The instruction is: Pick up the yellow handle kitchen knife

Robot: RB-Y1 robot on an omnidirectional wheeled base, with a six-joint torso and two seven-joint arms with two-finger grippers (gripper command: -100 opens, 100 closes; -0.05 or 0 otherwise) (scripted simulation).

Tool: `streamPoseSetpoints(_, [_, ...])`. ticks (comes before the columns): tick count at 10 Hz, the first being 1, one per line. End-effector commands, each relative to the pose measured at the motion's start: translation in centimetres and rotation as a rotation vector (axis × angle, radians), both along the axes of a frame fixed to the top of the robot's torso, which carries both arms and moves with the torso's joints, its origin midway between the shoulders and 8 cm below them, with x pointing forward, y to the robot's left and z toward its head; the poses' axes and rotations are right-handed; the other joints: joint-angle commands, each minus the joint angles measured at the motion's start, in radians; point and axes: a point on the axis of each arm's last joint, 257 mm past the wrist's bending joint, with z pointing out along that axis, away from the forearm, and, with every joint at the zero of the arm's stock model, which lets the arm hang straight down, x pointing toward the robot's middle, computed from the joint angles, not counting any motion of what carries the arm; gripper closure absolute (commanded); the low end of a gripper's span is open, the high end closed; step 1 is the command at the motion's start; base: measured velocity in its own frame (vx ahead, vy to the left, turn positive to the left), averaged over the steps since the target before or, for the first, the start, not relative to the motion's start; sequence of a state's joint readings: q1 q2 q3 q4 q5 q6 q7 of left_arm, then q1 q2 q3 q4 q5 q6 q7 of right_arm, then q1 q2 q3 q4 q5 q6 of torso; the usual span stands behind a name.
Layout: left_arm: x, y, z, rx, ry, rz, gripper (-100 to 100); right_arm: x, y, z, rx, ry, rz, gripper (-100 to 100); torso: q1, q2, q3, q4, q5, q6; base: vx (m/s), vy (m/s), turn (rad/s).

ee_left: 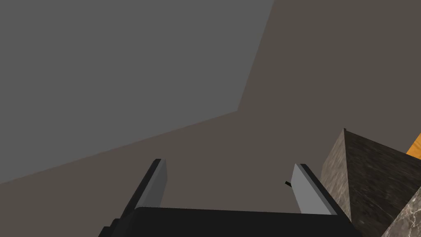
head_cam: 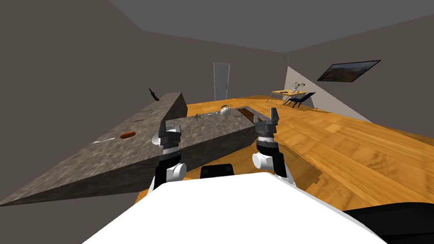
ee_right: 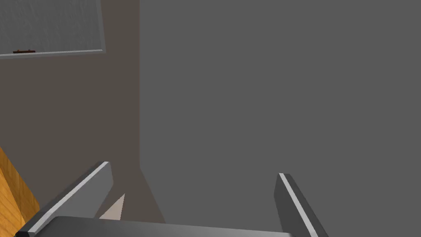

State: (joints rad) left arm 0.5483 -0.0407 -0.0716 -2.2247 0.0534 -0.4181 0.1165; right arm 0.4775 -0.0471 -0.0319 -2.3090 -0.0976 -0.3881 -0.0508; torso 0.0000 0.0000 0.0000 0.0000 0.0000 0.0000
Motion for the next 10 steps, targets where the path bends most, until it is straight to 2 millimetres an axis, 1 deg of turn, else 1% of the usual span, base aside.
streamPoseSetpoints(1, [0.4, -0.4, -0.2, 0.014, 0.012, -0.033, -100, 0.0, 0.0, 0.0, 0.000, 0.000, 0.000, 0, 0.000, 0.000, 0.000, 0.000, 0.000, 0.000, -0.014, 0.003, 0.009])
streamPoseSetpoints(3, [1.3, -1.1, -0.6, 0.021, 0.038, -0.090, -100, 0.0, 0.0, 0.0, 0.000, 0.000, 0.000, 0, 0.001, 0.002, 0.001, 0.000, 0.000, 0.000, -0.048, 0.012, 0.008])
streamPoseSetpoints(5, [2.8, -1.9, -1.4, 0.009, 0.079, -0.155, -100, 0.0, 0.0, 0.0, 0.000, 0.000, 0.000, 0, 0.002, 0.004, 0.002, 0.001, 0.000, 0.000, -0.069, 0.019, 0.001])
streamPoseSetpoints(6, [2.7, -1.9, -1.5, 0.019, 0.082, -0.160, -100, 0.0, 0.0, 0.0, 0.000, 0.000, 0.000, 0, 0.002, 0.005, 0.003, 0.001, 0.000, 0.000, -0.056, 0.012, -0.003])
streamPoseSetpoints(9, [5.3, -3.0, -3.2, -0.018, 0.163, -0.265, -100, 0.0, 0.0, 0.0, 0.000, 0.000, 0.000, 0, 0.001, 0.004, 0.002, 0.001, 0.000, 0.000, -0.065, 0.015, -0.018])
streamPoseSetpoints(10, [5.5, -3.0, -3.7, -0.006, 0.186, -0.268, -100, 0.0, 0.0, 0.0, 0.000, 0.000, 0.000, 0, 0.002, 0.005, 0.003, 0.001, 0.000, 0.000, -0.060, 0.015, -0.013])
